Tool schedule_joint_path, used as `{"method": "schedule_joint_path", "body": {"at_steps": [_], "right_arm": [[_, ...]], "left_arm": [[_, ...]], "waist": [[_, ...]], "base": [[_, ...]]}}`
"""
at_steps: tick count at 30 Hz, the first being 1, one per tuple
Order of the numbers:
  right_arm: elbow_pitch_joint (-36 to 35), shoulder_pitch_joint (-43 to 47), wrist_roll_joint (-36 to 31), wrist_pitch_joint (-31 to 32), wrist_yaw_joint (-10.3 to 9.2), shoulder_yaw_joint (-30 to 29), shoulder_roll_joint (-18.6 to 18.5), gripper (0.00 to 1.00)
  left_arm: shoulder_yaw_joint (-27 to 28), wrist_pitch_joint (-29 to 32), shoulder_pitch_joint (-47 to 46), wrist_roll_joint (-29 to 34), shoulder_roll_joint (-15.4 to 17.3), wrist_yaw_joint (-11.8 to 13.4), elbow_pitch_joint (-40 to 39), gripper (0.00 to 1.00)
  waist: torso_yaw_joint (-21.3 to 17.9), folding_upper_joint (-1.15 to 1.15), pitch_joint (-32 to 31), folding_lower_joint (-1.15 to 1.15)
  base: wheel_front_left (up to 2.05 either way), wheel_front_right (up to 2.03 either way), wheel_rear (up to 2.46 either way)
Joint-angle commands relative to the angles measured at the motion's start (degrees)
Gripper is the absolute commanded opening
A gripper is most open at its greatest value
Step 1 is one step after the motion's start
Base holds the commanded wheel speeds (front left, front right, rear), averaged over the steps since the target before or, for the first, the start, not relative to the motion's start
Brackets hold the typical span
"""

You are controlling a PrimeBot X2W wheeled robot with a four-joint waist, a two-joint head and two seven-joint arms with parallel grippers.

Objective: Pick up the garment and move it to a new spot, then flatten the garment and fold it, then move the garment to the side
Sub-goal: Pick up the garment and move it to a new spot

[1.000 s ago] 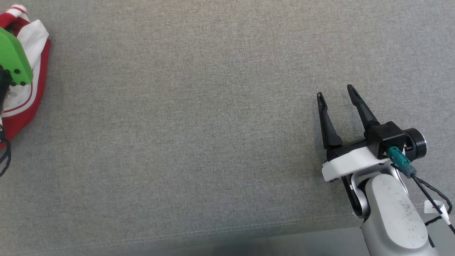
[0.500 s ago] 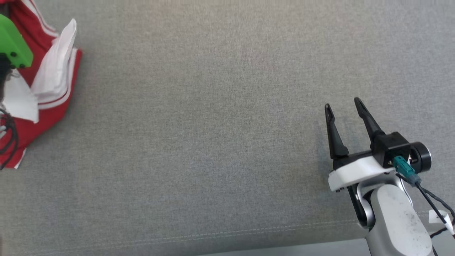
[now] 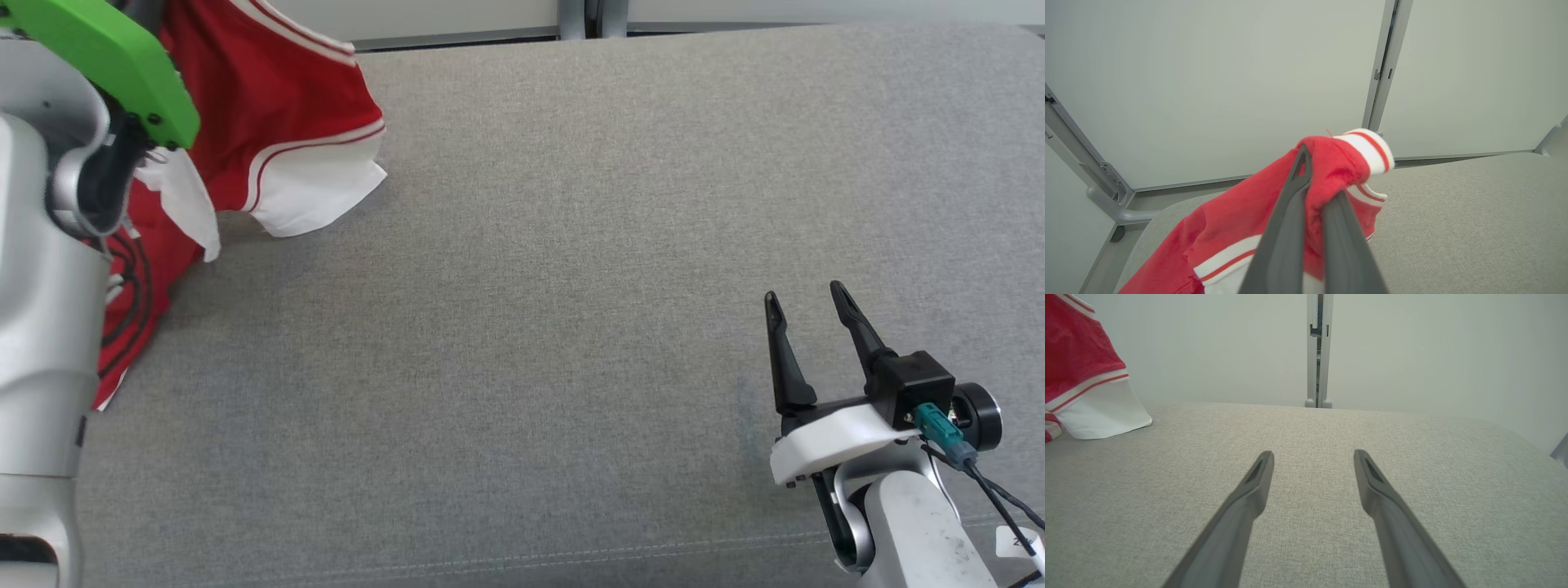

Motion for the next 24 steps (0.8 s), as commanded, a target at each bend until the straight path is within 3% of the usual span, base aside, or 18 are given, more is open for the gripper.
{"method": "schedule_joint_path", "body": {"at_steps": [1, 7, 14, 21, 24], "right_arm": [[0.0, 0.8, 0.3, -0.2, -0.02, 0.0, -0.2, 1.00], [0.2, 1.6, 0.5, -0.2, -0.01, 0.2, -0.2, 1.00], [0.0, 1.3, 1.0, -0.2, -0.02, 1.2, -0.2, 1.00], [0.4, -0.9, 2.2, -0.2, -0.01, 3.8, -0.1, 1.00], [0.7, -2.3, 3.0, -0.2, -0.02, 5.7, -0.1, 1.00]], "left_arm": [[0.0, -0.3, 1.1, -0.6, -1.2, 0.6, -0.8, 0.00], [-2.0, -2.1, 3.8, -2.0, -8.2, 1.9, -2.1, 0.00], [-5.2, -6.5, 5.4, -4.3, -16.7, 0.8, -0.7, 0.00], [-11.5, -12.1, 5.1, -10.9, -18.8, 1.0, 0.8, 0.00], [-15.9, -14.6, 3.9, -14.6, -18.7, 3.2, 1.3, 0.00]], "waist": [[-0.6, 0.00, -1.8, 0.00], [-2.4, 0.00, -2.8, 0.00], [-5.7, 0.00, -2.5, 0.00], [-11.4, 0.00, -0.5, 0.00], [-14.5, 0.00, 0.7, 0.00]], "base": [[0.00, 0.00, 0.00], [0.00, 0.00, 0.00], [0.00, 0.00, 0.00], [0.00, 0.00, 0.00], [0.00, 0.00, 0.00]]}}
